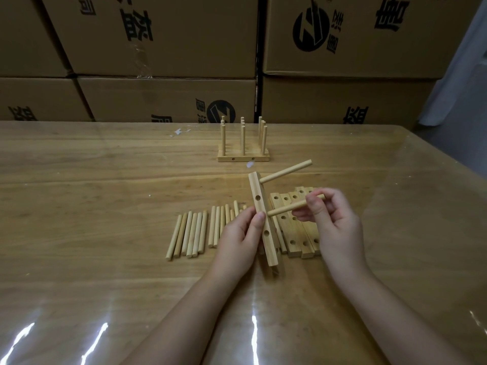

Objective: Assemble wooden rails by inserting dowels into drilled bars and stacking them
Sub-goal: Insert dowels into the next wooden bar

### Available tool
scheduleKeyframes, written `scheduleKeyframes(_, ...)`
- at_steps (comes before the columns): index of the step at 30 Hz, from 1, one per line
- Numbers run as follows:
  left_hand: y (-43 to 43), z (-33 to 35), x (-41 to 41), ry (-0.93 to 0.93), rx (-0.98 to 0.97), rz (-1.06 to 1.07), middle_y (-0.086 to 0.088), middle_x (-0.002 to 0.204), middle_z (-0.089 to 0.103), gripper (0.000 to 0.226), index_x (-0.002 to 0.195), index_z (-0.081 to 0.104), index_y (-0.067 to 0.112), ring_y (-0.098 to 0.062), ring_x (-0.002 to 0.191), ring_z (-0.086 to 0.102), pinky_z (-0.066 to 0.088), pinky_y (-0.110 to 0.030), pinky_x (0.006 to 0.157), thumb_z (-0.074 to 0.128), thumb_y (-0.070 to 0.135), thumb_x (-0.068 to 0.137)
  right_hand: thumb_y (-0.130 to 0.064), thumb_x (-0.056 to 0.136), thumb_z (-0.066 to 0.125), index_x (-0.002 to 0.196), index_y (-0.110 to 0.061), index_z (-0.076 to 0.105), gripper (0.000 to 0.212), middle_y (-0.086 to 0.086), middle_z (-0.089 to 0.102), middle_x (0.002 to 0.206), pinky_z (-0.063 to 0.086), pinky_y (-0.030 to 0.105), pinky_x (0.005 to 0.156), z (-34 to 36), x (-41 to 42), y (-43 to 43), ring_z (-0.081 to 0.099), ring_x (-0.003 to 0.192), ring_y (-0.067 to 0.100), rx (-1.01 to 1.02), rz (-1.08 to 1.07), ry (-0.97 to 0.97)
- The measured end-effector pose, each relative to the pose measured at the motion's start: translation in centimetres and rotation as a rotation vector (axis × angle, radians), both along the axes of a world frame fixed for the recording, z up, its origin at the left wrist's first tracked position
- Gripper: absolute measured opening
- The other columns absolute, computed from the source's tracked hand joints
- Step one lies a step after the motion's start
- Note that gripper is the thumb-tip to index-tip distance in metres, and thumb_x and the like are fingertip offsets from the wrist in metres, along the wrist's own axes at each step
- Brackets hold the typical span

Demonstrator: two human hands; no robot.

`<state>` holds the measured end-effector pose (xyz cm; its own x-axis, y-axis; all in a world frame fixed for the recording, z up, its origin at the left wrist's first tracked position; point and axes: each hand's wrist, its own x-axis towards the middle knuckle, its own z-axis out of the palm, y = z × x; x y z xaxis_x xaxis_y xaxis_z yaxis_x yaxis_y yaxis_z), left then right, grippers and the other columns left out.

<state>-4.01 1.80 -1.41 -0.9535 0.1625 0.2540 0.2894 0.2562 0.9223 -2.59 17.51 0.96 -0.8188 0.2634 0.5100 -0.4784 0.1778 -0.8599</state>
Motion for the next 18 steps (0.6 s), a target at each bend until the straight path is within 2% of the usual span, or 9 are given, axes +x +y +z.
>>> scheduleKeyframes(2, 0.0, 0.0, -0.1, 0.018, -0.013, 0.003, -0.007, 0.077, 0.062, 0.017, 0.09, 0.06, 0.026, -0.002, 0.067, 0.054, 0.042, -0.014, 0.063, 0.046, 0.024, 0.099, -0.027, 0.087, 0.052, 0.091, -0.02, 0.058, 0.01, 0.0, 0.068, 0.079, 0.054, 0.018, 0.065, 0.0, 0.0, -0.1, 0.069, 0.071, 0.01, 0.003, -0.007, 0.009)
scheduleKeyframes(4, 0.0, 0.2, -0.1, -0.004, 0.021, -0.008, 0.0, 0.078, 0.063, 0.019, 0.091, 0.062, 0.026, 0.002, 0.071, 0.056, 0.043, -0.01, 0.065, 0.045, 0.023, 0.099, -0.028, 0.087, 0.052, 0.092, -0.02, 0.058, 0.011, 0.002, 0.068, 0.081, 0.053, 0.019, 0.067, 0.0, 0.1, -0.2, 0.069, 0.073, 0.01, 0.003, -0.011, 0.018)
scheduleKeyframes(6, 0.0, 0.3, -0.2, -0.037, 0.087, -0.018, 0.004, 0.082, 0.066, 0.022, 0.095, 0.065, 0.02, -0.001, 0.078, 0.06, 0.045, -0.013, 0.071, 0.043, 0.023, 0.1, -0.031, 0.086, 0.053, 0.099, -0.022, 0.058, 0.016, 0.001, 0.069, 0.084, 0.053, 0.019, 0.069, -0.1, 0.3, -0.3, 0.069, 0.079, 0.009, 0.001, 0.014, 0.024)
scheduleKeyframes(8, 0.0, 0.5, -0.2, -0.037, 0.131, -0.009, 0.006, 0.081, 0.067, 0.024, 0.094, 0.066, 0.018, -0.002, 0.077, 0.061, 0.046, -0.012, 0.07, 0.043, 0.021, 0.1, -0.037, 0.085, 0.054, 0.113, -0.031, 0.051, 0.028, -0.004, 0.071, 0.095, 0.053, 0.018, 0.073, -0.2, 0.4, -0.2, 0.068, 0.086, 0.009, -0.009, 0.065, 0.021)
scheduleKeyframes(10, 0.0, 0.5, -0.2, -0.04, 0.18, 0.001, 0.004, 0.079, 0.068, 0.026, 0.093, 0.066, 0.015, -0.003, 0.075, 0.062, 0.047, -0.013, 0.067, 0.042, 0.021, 0.101, -0.044, 0.086, 0.052, 0.12, -0.038, 0.042, 0.037, -0.008, 0.069, 0.099, 0.054, 0.024, 0.078, -0.4, 0.3, -0.2, 0.067, 0.09, 0.009, 0.021, 0.093, 0.013)
scheduleKeyframes(13, 0.0, 0.6, -0.3, -0.084, 0.297, 0.039, -0.01, 0.082, 0.07, 0.032, 0.096, 0.067, 0.005, -0.009, 0.07, 0.063, 0.05, -0.015, 0.06, 0.04, 0.021, 0.101, -0.055, 0.086, 0.049, 0.122, -0.042, 0.038, 0.04, -0.009, 0.067, 0.097, 0.052, 0.04, 0.087, -0.8, -0.1, 0.1, 0.065, 0.095, 0.01, 0.139, 0.075, -0.003)
scheduleKeyframes(16, -0.2, 0.7, -0.4, -0.139, 0.381, 0.056, -0.01, 0.08, 0.069, 0.034, 0.089, 0.069, 0.01, -0.016, 0.069, 0.063, 0.053, -0.02, 0.058, 0.04, 0.024, 0.101, -0.059, 0.084, 0.048, 0.123, -0.042, 0.04, 0.043, -0.013, 0.064, 0.099, 0.05, 0.032, 0.088, -1.2, -0.4, 0.4, 0.061, 0.099, 0.004, 0.276, 0.079, -0.053)
scheduleKeyframes(18, -0.3, 0.8, -0.5, -0.184, 0.435, 0.07, -0.006, 0.08, 0.071, 0.036, 0.083, 0.071, 0.019, -0.018, 0.071, 0.065, 0.055, -0.029, 0.062, 0.041, 0.026, 0.101, -0.059, 0.083, 0.047, 0.126, -0.04, 0.04, 0.048, -0.022, 0.058, 0.106, 0.047, 0.027, 0.092, -1.3, -0.6, 0.5, 0.052, 0.105, -0.004, 0.503, 0.066, -0.125)
